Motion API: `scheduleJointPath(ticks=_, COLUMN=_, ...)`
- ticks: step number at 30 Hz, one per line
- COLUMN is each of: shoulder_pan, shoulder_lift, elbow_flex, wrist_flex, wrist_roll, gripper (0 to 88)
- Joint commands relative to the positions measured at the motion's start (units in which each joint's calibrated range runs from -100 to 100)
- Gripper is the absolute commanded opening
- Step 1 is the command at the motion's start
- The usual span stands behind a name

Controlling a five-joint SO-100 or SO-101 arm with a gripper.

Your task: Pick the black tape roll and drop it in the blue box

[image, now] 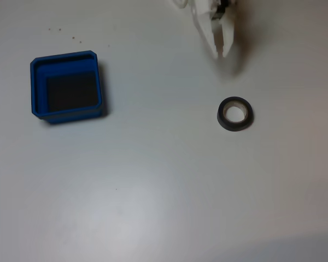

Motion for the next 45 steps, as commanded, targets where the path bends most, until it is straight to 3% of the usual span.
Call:
scheduleJointPath(ticks=1, shoulder_pan=-0.28, shoulder_lift=3.92, elbow_flex=-3.96, wrist_flex=-1.18, wrist_roll=0.53, gripper=1.0)
scheduleJointPath(ticks=10, shoulder_pan=-0.28, shoulder_lift=17.72, elbow_flex=-16.98, wrist_flex=-1.02, wrist_roll=0.88, gripper=1.0)
scheduleJointPath(ticks=24, shoulder_pan=0.11, shoulder_lift=44.14, elbow_flex=-39.36, wrist_flex=-0.77, wrist_roll=9.73, gripper=1.0)
scheduleJointPath(ticks=45, shoulder_pan=0.51, shoulder_lift=73.99, elbow_flex=-64.42, wrist_flex=0.55, wrist_roll=9.99, gripper=1.0)
